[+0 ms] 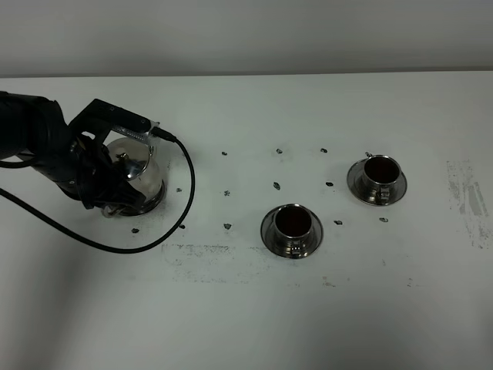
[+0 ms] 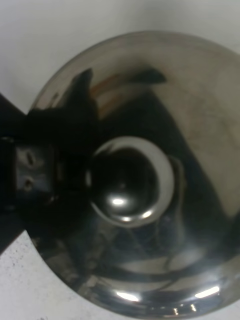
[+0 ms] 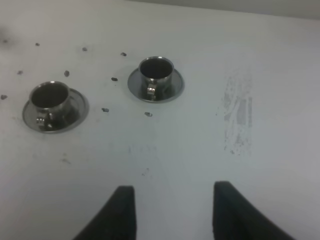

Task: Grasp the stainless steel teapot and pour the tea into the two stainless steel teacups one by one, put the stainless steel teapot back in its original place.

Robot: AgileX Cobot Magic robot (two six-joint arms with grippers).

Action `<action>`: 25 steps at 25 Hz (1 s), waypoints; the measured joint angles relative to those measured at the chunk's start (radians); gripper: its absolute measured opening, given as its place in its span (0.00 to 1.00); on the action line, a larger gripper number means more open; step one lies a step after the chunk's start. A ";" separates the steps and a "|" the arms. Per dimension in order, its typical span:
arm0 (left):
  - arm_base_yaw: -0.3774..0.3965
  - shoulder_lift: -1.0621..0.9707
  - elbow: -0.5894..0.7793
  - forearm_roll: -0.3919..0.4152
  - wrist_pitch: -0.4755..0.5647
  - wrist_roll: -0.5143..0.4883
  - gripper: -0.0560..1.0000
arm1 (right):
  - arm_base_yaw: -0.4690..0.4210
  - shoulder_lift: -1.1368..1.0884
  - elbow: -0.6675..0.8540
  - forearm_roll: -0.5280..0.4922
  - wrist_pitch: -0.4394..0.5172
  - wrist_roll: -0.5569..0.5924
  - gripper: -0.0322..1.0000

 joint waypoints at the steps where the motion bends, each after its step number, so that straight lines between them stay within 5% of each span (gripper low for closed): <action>1: 0.000 0.001 0.000 0.000 0.000 0.000 0.22 | 0.000 0.000 0.000 0.000 0.000 0.000 0.39; 25: 0.000 0.013 0.000 0.001 0.000 0.000 0.22 | 0.000 0.000 0.000 0.000 0.000 0.000 0.39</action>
